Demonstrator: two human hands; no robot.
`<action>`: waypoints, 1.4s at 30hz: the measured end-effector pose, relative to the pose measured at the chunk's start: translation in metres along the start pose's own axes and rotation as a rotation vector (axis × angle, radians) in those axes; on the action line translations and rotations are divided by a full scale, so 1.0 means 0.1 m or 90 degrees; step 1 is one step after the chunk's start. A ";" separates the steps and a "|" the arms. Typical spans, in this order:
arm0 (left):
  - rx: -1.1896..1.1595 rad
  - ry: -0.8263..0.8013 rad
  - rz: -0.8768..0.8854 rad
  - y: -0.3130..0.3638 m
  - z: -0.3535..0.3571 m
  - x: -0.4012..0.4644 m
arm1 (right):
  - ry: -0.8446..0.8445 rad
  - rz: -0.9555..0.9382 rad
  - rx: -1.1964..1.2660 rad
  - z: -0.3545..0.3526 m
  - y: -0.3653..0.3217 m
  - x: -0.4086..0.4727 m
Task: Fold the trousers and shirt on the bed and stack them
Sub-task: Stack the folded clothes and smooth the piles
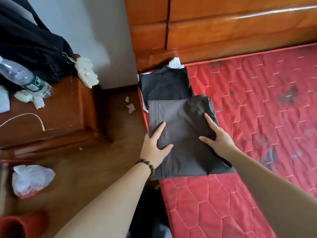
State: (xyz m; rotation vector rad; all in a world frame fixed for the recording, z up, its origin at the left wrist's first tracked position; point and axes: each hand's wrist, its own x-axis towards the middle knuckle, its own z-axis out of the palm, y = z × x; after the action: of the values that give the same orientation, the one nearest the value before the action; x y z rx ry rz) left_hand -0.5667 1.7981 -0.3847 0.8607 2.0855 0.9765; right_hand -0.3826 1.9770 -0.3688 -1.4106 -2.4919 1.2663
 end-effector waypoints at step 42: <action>0.467 0.068 0.104 -0.83 0.97 1.42 | 0.125 -0.073 -0.253 1.15 0.77 1.43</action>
State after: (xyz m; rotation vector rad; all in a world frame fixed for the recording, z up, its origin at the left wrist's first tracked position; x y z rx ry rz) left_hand -0.5929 1.9038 -0.5416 1.3734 2.5340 0.3071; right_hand -0.4554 2.0268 -0.5467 -1.3481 -2.7344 0.6003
